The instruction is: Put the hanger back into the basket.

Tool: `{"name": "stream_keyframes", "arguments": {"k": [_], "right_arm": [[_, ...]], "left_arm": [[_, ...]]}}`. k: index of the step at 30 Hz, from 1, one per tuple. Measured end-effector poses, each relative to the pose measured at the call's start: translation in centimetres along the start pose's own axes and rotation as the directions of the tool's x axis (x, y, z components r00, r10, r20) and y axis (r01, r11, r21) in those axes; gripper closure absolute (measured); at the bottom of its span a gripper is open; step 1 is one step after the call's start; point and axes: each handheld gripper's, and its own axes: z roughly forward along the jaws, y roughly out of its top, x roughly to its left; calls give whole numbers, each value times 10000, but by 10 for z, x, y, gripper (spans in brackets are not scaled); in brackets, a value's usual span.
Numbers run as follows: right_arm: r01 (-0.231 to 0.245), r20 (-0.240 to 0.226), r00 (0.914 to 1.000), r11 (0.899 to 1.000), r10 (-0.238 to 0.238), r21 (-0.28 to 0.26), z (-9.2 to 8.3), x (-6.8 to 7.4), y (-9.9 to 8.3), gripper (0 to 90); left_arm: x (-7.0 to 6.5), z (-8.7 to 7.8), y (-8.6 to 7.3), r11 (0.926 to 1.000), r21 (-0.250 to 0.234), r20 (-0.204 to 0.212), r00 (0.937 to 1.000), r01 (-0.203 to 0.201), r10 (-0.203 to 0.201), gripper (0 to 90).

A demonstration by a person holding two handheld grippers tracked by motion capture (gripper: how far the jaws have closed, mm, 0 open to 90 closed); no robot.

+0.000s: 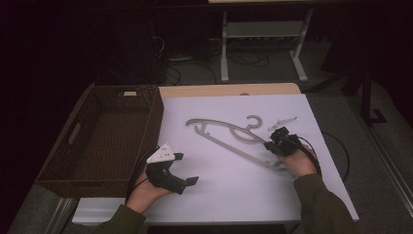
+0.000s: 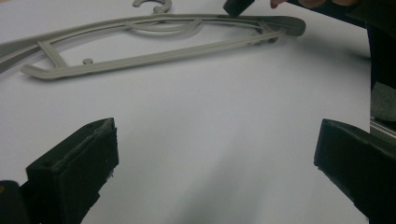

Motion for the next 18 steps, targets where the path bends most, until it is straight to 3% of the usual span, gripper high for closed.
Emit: {"name": "stream_keyframes", "arguments": {"k": [3, 4, 6, 7, 8, 11, 18], "right_arm": [[408, -930, 9947, 9989, -428, -226, 21, 19, 28, 897], [704, -991, 9924, 9971, -729, -287, 28, 23, 36, 897], [718, -1180, 9902, 9970, -748, -299, 35, 29, 43, 897], [844, -1501, 9846, 9955, -900, -434, 50, 37, 58, 897], [844, -1501, 9846, 9955, -900, -434, 50, 37, 58, 897], [903, -2056, 9738, 9949, -977, -451, 78, 53, 81, 897], [814, -2096, 9737, 9955, -896, -477, 100, 60, 99, 898]], "left_arm": [[2, 0, 0, 9999, 18, -50, 9999, -130, 131, 0], [2, 0, -1, 10000, 2, -54, 9999, -95, 95, 0], [3, -1, -1, 10000, 10, -54, 10000, -47, 47, 0], [4, -2, -1, 10000, -1, -79, 9999, -84, 84, 0], [4, -2, -1, 10000, -1, -79, 9999, -84, 84, 0], [5, -3, -1, 10000, -58, -53, 10000, -55, 55, 0], [5, -4, -2, 9998, -164, -81, 9999, 97, -98, 0]]}}
